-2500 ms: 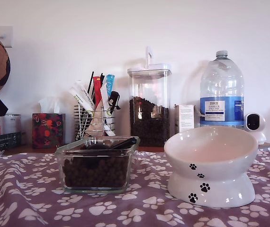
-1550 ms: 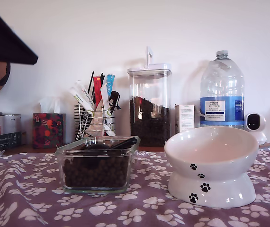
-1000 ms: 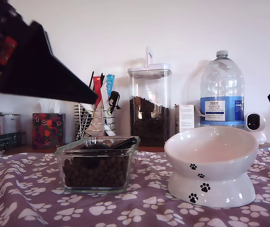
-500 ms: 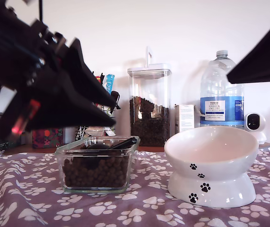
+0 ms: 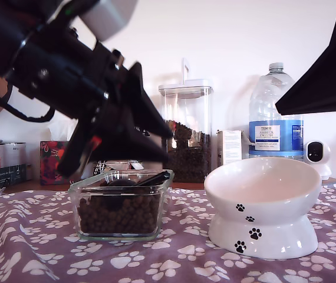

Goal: Measure one spoon of cat food and pour it into the food bowl

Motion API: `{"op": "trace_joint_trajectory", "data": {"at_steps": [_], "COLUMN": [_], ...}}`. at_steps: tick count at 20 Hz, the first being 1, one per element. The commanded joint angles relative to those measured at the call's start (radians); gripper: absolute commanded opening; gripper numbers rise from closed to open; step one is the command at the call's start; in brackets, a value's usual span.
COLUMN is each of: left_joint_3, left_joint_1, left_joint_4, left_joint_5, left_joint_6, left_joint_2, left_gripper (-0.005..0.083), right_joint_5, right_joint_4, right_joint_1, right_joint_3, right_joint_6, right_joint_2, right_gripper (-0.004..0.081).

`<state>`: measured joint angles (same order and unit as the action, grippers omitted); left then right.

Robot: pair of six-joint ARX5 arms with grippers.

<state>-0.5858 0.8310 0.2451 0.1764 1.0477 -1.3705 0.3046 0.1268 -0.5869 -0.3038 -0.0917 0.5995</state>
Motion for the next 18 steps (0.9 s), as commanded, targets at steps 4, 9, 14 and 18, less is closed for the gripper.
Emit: {"op": "trace_joint_trajectory", "data": {"at_steps": [4, 9, 14, 18], "left_joint_3": [-0.005, -0.006, -0.006, -0.006], "left_joint_1": [-0.007, -0.042, -0.05, -0.05], "left_joint_4": [-0.037, -0.036, 0.003, 0.011], "left_joint_5": [0.002, 0.021, 0.022, 0.033], "left_joint_6": [0.045, 0.072, 0.098, 0.097], "left_joint_2": [-0.017, -0.063, -0.075, -0.089], "left_gripper": [0.0413, 0.0412, 0.0387, 0.0351], "right_joint_5": [0.0, -0.001, -0.001, -0.001], "right_joint_4": [-0.01, -0.012, -0.013, -0.014], "right_joint_1": [-0.003, -0.003, -0.003, -0.003], "right_joint_3": [0.006, 0.006, 0.006, 0.006], "right_joint_6": [0.003, 0.014, 0.014, 0.014], "right_joint_2": [0.005, 0.005, 0.006, 0.006], "right_gripper": [0.0003, 0.0003, 0.0003, 0.0003]}}
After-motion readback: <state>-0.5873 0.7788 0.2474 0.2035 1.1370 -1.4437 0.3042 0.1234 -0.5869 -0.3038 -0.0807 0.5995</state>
